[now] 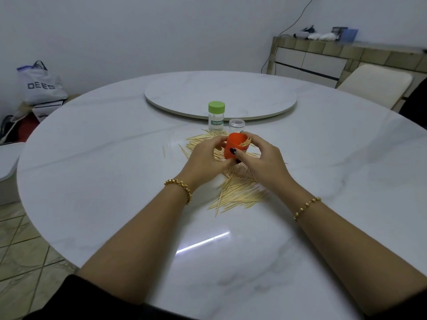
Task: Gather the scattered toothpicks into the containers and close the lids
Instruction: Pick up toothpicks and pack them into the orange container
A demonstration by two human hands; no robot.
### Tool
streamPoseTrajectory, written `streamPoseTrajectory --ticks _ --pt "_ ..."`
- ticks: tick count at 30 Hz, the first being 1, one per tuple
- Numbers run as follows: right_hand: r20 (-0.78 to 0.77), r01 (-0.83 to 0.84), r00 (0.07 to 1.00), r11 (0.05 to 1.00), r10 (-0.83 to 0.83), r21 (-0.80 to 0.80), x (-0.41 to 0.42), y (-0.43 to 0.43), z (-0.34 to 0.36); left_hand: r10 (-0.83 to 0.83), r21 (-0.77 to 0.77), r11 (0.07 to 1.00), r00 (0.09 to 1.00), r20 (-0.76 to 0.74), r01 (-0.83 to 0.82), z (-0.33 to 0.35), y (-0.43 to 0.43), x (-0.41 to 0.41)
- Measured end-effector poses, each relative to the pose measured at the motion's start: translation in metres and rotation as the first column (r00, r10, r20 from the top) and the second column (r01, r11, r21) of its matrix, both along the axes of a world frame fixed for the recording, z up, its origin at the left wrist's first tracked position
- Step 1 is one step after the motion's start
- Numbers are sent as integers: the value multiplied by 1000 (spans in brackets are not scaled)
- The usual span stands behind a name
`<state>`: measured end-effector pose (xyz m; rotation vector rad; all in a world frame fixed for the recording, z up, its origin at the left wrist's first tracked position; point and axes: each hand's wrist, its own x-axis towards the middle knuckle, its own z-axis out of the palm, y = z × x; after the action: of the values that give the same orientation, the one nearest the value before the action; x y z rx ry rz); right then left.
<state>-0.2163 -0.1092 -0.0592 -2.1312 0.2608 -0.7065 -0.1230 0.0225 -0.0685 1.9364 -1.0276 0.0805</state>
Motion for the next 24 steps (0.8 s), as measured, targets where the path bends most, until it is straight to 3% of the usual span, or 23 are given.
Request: streamPoseTrajectory --ticks 11,19,24 --pt "-177 -13 984 999 7 -36 -18 -13 1 77 -1 997 993 -90 -78 5 11 6" --pt "-418 -189 908 925 37 -329 -55 5 0 106 19 994 986 -125 -104 4 13 11" --pt "-576 -259 816 856 -54 -448 -50 18 -19 107 14 994 984 -140 -106 5 13 14"
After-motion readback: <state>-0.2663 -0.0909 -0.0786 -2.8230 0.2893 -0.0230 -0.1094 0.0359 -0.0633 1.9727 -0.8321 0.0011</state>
